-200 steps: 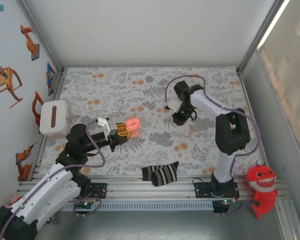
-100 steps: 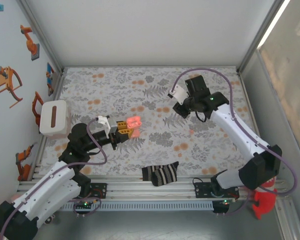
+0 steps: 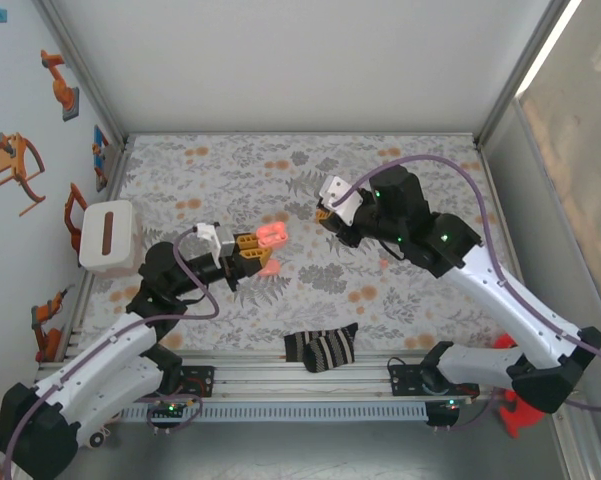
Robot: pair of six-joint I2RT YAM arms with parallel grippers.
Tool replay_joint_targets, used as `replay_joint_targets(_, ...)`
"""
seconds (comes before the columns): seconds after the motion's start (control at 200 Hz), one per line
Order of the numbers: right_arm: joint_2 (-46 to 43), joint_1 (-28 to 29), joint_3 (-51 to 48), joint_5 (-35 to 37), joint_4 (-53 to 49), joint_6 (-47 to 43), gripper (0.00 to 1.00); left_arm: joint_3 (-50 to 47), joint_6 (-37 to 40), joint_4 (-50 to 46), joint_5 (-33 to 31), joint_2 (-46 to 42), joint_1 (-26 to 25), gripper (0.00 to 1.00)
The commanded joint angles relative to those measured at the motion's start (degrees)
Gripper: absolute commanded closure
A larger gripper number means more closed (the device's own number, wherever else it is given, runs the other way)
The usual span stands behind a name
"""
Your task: Insert wireless bluetooth earbuds into charging case
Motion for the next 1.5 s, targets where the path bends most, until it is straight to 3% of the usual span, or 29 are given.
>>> replay_joint_targets(0.0,-1.15,3.22,2.18,-0.35,2.28,-1.52,0.96,-1.09,-5.67,11.48,2.29,1.71,-0.42,1.00)
replay_joint_targets(0.22,0.04,9.56,4.22,4.19,2.38,-5.84,0.96,0.52,-6.55,14.78,5.36,6.01,-0.70,1.00)
replay_joint_targets(0.566,3.35,14.18,5.50,8.43,4.70,-11.91,0.96,2.12,-8.67,21.70,7.96,11.24,-1.62,1.00)
replay_joint_targets(1.492,7.83,16.43,5.62,9.43,4.61,-13.77,0.96,2.65,-6.43,19.60,8.74,10.94,-2.09,1.00)
